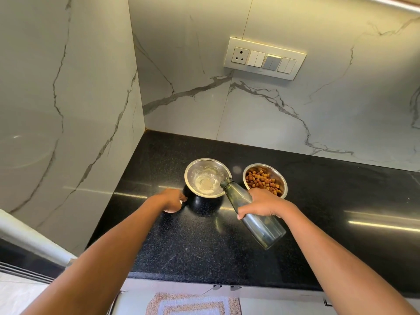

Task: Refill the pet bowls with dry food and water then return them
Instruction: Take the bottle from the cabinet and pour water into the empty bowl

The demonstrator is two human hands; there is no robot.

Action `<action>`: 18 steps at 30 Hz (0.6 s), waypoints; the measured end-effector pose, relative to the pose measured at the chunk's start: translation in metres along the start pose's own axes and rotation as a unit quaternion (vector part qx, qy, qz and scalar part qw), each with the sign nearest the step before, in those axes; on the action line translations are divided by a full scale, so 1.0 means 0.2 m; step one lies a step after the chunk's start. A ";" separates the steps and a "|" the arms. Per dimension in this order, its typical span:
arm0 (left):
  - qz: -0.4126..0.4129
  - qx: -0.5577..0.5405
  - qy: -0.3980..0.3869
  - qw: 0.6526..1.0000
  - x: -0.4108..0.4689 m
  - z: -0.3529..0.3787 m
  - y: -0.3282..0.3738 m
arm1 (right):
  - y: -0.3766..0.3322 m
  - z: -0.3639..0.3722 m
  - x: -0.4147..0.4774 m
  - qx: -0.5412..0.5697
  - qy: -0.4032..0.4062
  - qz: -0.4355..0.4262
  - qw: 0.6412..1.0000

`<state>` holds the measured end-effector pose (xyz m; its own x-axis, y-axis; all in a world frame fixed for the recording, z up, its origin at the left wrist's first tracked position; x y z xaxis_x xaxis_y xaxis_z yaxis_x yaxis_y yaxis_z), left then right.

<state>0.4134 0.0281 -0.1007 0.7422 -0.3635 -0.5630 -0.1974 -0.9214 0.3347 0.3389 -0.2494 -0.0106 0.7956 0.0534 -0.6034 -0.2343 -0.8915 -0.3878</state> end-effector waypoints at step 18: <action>0.002 0.008 0.009 1.000 0.00 0.02 0.00 | -0.06 0.00 -0.02 0.021 0.041 -0.006 0.999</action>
<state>0.4102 0.0276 -0.1046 0.7530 -0.3645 -0.5479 -0.2100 -0.9222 0.3248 0.3389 -0.2395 -0.0041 0.8409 0.0259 -0.5406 -0.2465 -0.8709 -0.4251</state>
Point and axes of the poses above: each hand's wrist, its own x-axis towards the middle knuckle, its own z-axis out of the palm, y = z × x, the point moved 6 cm from there along x, towards the middle knuckle, and after that the axes turned 1 degree about x, right-handed, at the moved point
